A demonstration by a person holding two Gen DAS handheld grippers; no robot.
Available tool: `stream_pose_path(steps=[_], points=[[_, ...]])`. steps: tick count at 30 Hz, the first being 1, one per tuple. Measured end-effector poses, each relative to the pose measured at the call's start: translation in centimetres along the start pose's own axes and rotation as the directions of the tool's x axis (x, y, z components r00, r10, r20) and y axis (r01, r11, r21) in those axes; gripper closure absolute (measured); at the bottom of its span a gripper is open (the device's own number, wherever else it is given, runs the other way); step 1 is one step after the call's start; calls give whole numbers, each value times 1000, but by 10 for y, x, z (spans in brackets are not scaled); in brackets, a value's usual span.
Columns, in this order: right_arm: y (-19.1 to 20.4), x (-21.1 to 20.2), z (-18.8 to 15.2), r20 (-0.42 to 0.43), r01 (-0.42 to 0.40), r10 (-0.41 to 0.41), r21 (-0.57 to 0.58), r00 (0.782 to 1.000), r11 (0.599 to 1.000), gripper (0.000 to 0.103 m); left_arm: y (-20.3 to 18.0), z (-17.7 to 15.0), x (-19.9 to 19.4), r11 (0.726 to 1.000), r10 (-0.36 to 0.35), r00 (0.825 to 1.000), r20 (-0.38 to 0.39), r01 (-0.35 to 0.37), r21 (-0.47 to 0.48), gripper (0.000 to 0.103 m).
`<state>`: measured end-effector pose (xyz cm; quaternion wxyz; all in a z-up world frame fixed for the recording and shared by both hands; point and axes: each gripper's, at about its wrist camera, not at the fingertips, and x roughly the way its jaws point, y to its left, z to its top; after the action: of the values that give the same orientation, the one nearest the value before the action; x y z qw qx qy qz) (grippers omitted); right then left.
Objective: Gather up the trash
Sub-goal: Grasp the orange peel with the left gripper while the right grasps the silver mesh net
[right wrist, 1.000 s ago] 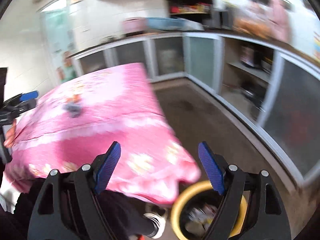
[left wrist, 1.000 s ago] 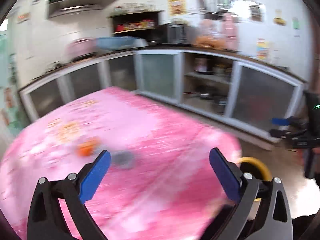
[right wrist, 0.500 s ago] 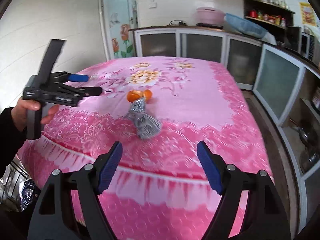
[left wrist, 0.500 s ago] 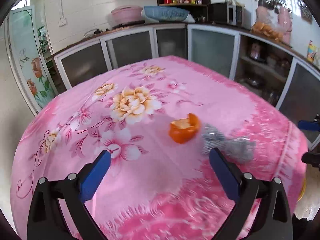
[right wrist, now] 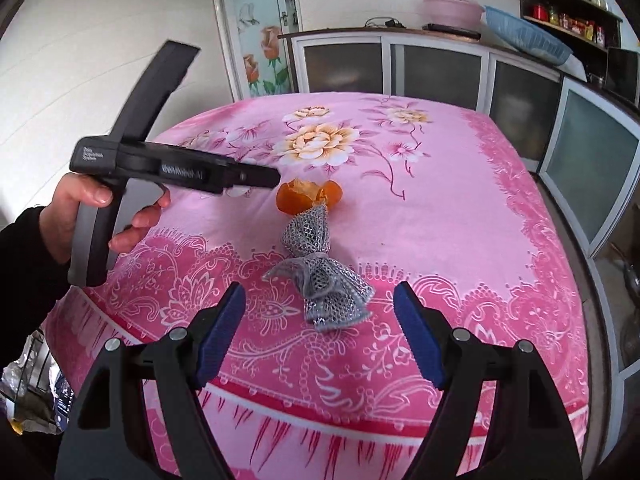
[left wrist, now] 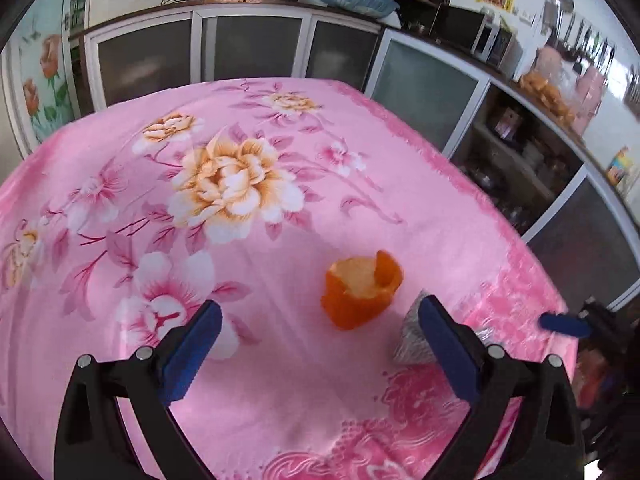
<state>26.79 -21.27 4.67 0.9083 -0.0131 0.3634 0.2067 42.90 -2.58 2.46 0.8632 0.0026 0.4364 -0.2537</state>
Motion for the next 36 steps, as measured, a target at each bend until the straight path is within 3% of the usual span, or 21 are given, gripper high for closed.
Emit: stream_pose_path(steps=[4, 12, 17, 25, 29, 36], points=[[-2, 9, 4, -17, -13, 14, 8, 1000, 1000, 30, 3, 12, 5, 993, -86, 996, -12, 84, -81, 8], [-7, 20, 10, -48, -44, 46, 42, 998, 998, 31, 6, 21, 23, 980, -111, 990, -92, 94, -174, 8], [-4, 29, 12, -66, -45, 46, 22, 997, 999, 31, 0, 25, 30, 983, -98, 989, -108, 79, -163, 8], [-3, 38, 18, -78, -42, 43, 9, 996, 999, 31, -15, 27, 37, 977, -164, 978, -130, 143, -158, 8], [-4, 43, 18, -88, -41, 42, 10, 995, 999, 32, -27, 30, 47, 987, -129, 980, -149, 112, -113, 8], [-7, 56, 21, -104, -64, 67, 34, 992, 997, 36, -24, 30, 64, 983, -124, 975, -183, 96, -157, 8]])
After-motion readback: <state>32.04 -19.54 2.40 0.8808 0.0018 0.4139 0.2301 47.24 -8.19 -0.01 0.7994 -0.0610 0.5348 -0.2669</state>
